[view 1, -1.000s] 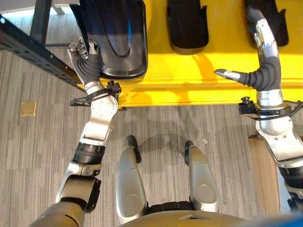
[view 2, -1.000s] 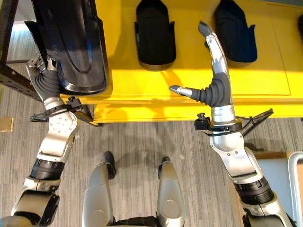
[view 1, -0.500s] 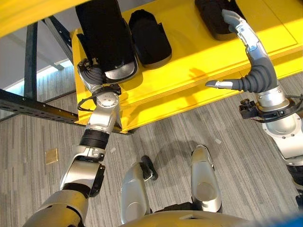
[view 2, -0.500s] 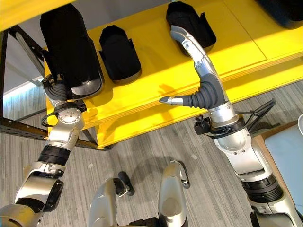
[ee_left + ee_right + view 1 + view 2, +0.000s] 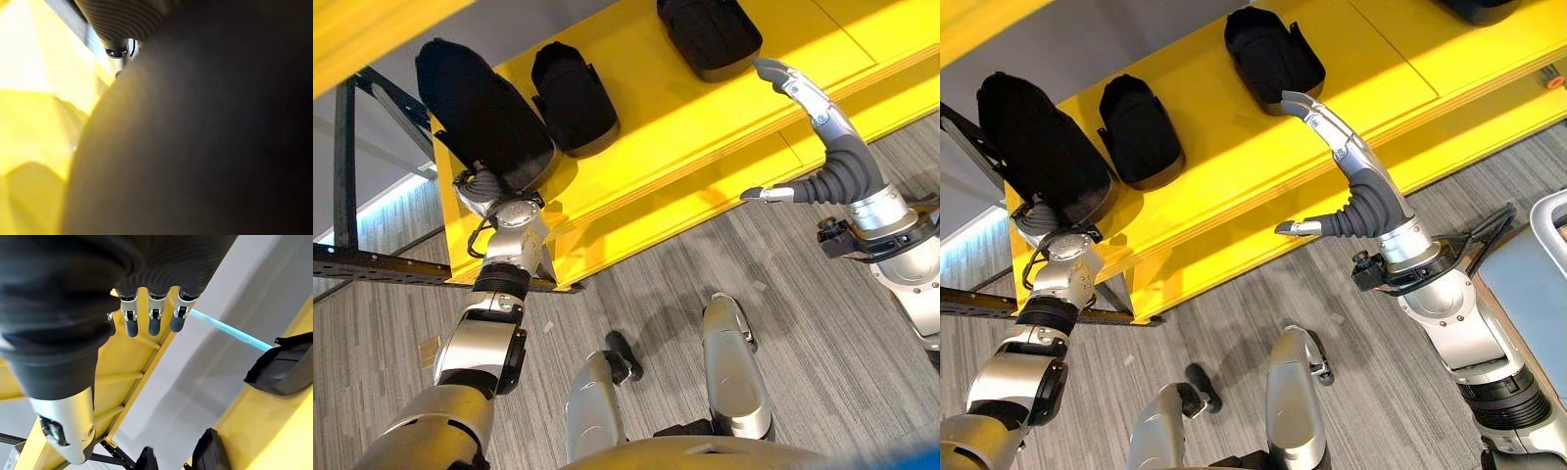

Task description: Move parts from the plastic box to the shelf.

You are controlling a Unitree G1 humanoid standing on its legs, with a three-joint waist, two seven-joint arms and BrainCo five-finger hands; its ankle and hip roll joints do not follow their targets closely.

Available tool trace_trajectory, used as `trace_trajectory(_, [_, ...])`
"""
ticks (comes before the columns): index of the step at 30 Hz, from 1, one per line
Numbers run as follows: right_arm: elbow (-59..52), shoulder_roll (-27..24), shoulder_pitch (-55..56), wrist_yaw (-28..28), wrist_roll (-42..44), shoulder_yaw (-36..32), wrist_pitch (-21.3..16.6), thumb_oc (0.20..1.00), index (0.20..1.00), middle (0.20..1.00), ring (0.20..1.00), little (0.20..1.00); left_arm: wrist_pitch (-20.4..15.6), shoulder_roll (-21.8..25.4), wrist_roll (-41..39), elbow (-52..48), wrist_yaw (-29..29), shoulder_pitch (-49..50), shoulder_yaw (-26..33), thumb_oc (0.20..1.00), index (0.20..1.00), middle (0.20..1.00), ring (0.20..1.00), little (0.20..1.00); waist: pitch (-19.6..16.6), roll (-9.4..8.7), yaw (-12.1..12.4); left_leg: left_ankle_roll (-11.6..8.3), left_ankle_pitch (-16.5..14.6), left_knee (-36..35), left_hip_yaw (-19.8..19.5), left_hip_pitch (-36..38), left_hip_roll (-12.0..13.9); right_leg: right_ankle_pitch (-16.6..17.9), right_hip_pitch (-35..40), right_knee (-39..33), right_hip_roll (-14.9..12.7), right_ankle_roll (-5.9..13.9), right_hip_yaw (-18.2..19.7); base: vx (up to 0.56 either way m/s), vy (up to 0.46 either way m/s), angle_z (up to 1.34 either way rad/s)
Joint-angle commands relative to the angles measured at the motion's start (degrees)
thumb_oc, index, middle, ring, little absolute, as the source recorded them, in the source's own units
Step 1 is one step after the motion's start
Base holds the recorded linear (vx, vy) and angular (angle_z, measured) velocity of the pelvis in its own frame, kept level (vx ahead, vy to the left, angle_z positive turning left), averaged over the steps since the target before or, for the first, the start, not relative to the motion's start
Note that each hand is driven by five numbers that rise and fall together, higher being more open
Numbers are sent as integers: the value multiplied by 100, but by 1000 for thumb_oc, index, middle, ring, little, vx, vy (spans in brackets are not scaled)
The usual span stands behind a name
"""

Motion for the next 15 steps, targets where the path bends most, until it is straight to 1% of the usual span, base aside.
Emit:
trace_trajectory(1, [-345, 177, 48, -151, 148, -312, -222, 1000, 1000, 1000, 1000, 1000, -290, 656, 206, 140, 249, -129, 253, 200, 200, 200, 200, 200, -151, -231, -15, 225, -383, 29, -276, 55, 47, 207, 116, -234, 14, -518, -315, 0, 0, 0])
trace_trajectory(6, [-367, 82, 39, -169, 202, -331, -166, 1000, 1000, 1000, 1000, 1000, 216, 995, 731, 430, 188, -182, 128, 200, 200, 200, 200, 200, -112, -252, -22, 226, -380, 45, -262, 3, 60, 255, 63, -269, 18, -506, -304, 0, 0, 0])
trace_trajectory(7, [-367, 82, 39, -169, 202, -331, -166, 1000, 1000, 1000, 1000, 1000, 216, 995, 731, 430, 188, -182, 128, 200, 200, 200, 200, 200, -112, -252, -22, 226, -380, 45, -262, 3, 60, 255, 63, -269, 18, -506, -304, -32, 29, -2])
trace_trajectory(8, [-352, 34, -3, -225, 204, -321, -139, 1000, 1000, 1000, 1000, 1000, 464, 1199, 1020, 577, 137, -299, -16, 200, 200, 200, 200, 200, -83, -260, -26, 235, -385, 55, -250, -36, 64, 291, 38, -312, 24, -500, -297, -36, 32, -3])
trace_trajectory(9, [-349, 15, -28, -254, 203, -315, -124, 1000, 1000, 1000, 1000, 1000, 538, 1271, 1061, 636, 122, -371, -84, 200, 200, 200, 200, 200, -70, -265, -29, 234, -389, 65, -246, -63, 69, 303, 22, -328, 29, -498, -294, -59, 56, -2])
trace_trajectory(10, [-321, -1, -76, -266, 190, -295, -109, 1000, 1000, 1000, 1000, 1000, 675, 1403, 1288, 728, 112, -476, -194, 200, 200, 200, 200, 200, -43, -276, -41, 235, -399, 92, -230, -104, 83, 335, -7, -359, 37, -489, -289, -39, 54, -1])
trace_trajectory(12, [-292, -18, -113, -265, 155, -277, -106, 1000, 1000, 1000, 1000, 1000, 757, 1513, 1389, 804, 98, -575, -288, 200, 200, 200, 200, 200, -24, -287, -49, 237, -407, 105, -211, -127, 94, 370, -27, -400, 40, -480, -291, -1, 79, -1])
trace_trajectory(13, [-259, -60, -193, -316, 132, -240, -90, 1000, 1000, 1000, 1000, 1000, 982, 1729, 1490, 878, 120, -772, -495, 200, 200, 200, 200, 200, 26, -324, -53, 204, -560, 168, -202, -138, 83, 362, -7, -530, 19, -427, -292, 24, 92, -6])
trace_trajectory(14, [-244, -62, -220, -340, 121, -223, -87, 1000, 1000, 1000, 1000, 1000, 994, 1769, 1525, 912, 113, -813, -515, 200, 200, 200, 200, 200, 40, -331, -46, 208, -565, 171, -191, -150, 90, 386, -11, -565, 23, -420, -295, 10, 104, -14])
trace_trajectory(15, [-225, -70, -259, -396, 113, -184, -78, 1000, 1000, 1000, 1000, 1000, 1087, 1857, 1735, 972, 62, -864, -574, 200, 200, 200, 200, 200, 69, -343, -40, 215, -576, 186, -165, -175, 103, 432, -25, -621, 19, -402, -303, -112, 45, -13])
